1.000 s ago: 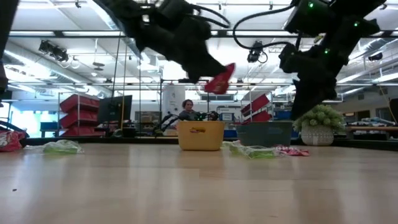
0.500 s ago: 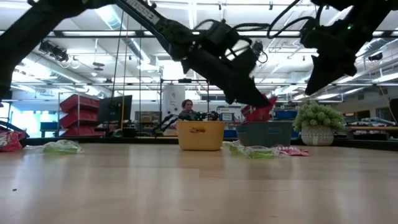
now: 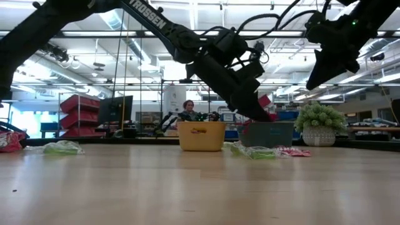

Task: Sort candy
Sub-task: Put the red packet of candy into the blue bin

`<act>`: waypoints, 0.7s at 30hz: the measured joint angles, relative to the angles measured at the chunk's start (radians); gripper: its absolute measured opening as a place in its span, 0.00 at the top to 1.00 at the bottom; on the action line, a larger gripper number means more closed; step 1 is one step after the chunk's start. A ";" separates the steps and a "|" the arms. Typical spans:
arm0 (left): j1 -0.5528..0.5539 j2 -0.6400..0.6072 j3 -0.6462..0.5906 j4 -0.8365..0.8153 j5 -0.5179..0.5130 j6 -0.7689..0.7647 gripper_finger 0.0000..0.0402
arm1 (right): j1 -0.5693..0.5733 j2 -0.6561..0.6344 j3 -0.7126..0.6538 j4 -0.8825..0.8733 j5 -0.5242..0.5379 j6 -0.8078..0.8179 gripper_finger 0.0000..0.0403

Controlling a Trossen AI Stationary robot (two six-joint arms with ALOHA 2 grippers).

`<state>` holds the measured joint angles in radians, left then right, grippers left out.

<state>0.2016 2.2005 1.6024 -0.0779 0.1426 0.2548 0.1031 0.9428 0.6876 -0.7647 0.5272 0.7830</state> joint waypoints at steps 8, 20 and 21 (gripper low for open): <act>-0.019 0.000 0.036 -0.027 0.000 0.003 0.60 | 0.000 0.000 0.000 0.000 0.000 -0.009 0.99; 0.040 -0.142 -0.072 0.092 0.028 -0.026 0.93 | 0.032 -0.008 -0.012 0.075 0.003 -0.088 1.00; 0.050 -0.167 -0.110 0.140 0.059 -0.050 0.96 | 0.041 -0.007 -0.021 0.102 -0.004 -0.097 1.00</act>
<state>0.2512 2.0340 1.4923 0.0620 0.2014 0.2050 0.1444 0.9362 0.6661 -0.6631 0.5230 0.6858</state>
